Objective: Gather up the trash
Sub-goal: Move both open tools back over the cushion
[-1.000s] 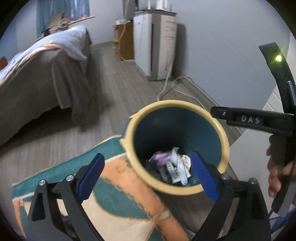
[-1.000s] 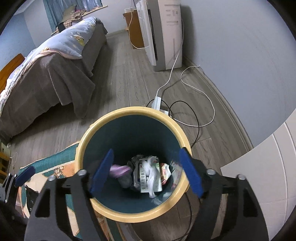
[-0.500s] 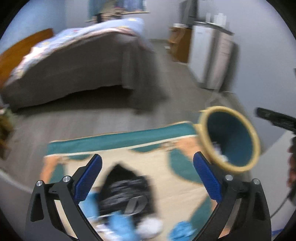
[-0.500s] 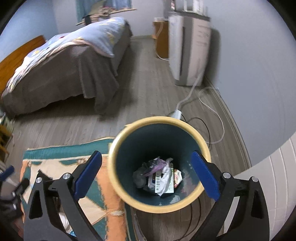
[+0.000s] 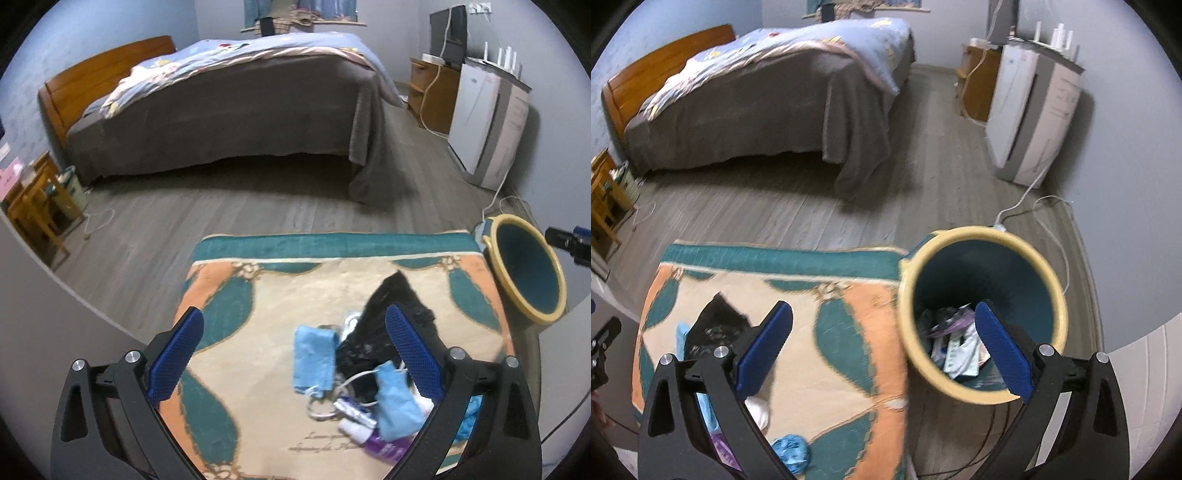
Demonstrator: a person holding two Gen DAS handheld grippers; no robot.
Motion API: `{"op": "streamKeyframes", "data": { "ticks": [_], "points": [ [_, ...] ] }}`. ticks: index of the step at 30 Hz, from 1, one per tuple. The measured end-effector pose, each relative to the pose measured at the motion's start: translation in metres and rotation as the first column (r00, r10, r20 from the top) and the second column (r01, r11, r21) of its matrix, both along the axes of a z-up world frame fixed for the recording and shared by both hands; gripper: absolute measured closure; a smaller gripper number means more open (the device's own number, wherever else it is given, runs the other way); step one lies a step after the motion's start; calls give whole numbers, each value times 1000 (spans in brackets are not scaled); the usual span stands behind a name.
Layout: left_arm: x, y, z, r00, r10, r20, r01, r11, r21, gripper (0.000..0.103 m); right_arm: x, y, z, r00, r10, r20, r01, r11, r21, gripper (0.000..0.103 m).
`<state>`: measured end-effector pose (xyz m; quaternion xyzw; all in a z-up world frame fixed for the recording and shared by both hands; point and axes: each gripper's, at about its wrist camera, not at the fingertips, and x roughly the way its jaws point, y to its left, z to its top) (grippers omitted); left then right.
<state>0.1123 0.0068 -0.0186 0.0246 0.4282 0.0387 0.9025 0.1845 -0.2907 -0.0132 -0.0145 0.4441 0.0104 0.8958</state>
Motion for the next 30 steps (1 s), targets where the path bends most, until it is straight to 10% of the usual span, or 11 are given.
{"op": "streamKeyframes", "data": {
  "ticks": [30],
  "points": [
    [-17, 61, 1, 998, -29, 49, 26, 999, 43, 5, 8, 129, -48, 988, 76, -137, -72, 997, 36, 6]
  ]
}}
